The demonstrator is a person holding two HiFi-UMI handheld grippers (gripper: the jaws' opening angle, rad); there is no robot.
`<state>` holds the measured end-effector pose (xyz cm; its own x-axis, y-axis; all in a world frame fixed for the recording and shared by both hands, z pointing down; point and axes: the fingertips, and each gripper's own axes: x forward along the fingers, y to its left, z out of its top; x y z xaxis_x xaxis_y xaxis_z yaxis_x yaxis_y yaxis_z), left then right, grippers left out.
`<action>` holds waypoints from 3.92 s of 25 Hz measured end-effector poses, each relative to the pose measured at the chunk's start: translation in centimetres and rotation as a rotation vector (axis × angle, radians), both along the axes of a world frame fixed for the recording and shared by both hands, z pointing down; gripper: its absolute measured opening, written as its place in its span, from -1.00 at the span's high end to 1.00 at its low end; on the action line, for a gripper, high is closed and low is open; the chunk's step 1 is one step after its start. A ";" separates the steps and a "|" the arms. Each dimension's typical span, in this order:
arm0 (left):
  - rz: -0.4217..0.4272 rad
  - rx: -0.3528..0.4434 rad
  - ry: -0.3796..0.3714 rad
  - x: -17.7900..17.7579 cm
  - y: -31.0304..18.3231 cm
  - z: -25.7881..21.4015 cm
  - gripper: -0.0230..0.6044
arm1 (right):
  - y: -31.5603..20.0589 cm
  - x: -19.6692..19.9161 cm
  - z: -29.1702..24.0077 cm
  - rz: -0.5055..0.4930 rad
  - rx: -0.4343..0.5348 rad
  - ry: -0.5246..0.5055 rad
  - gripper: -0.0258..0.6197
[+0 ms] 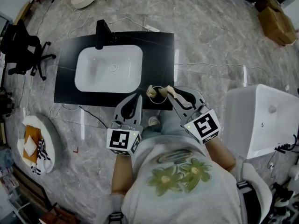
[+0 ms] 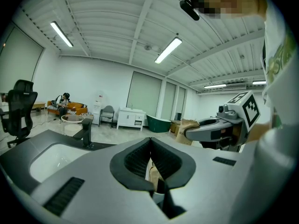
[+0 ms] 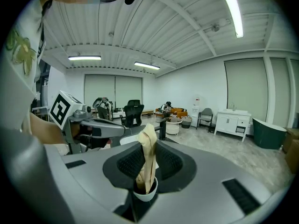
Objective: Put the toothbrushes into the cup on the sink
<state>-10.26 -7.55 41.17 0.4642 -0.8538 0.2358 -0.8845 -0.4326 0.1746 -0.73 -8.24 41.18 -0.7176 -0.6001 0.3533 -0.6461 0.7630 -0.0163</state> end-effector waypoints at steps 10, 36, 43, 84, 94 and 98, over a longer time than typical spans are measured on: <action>0.002 -0.006 0.002 0.0 -0.5 0.2 0.87 | -0.6 -0.5 0.3 -0.001 -0.005 0.005 0.67; 0.000 -0.025 0.003 -0.6 -1.2 0.9 0.87 | -1.4 -1.3 2.7 -0.025 -0.050 0.050 0.67; 0.007 -0.022 0.005 -0.7 -1.5 1.3 0.87 | -1.5 -1.6 3.6 -0.032 -0.062 0.069 0.67; 0.010 -0.044 0.000 -0.8 -0.8 2.1 0.87 | -0.9 -1.9 9.3 -0.047 -0.140 0.174 0.67; 0.008 -0.045 0.004 -0.9 -0.6 2.1 0.87 | -0.9 -2.0 9.7 -0.043 -0.145 0.172 0.67; 0.009 -0.049 0.004 -1.1 -0.4 2.0 0.87 | -0.8 -2.2 9.5 -0.049 -0.148 0.173 0.67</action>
<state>-11.35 -7.97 43.15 0.4728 -0.8370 0.2756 -0.8799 -0.4314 0.1995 -2.94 -9.06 50.69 -0.6659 -0.4989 0.5547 -0.6114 0.7910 -0.0225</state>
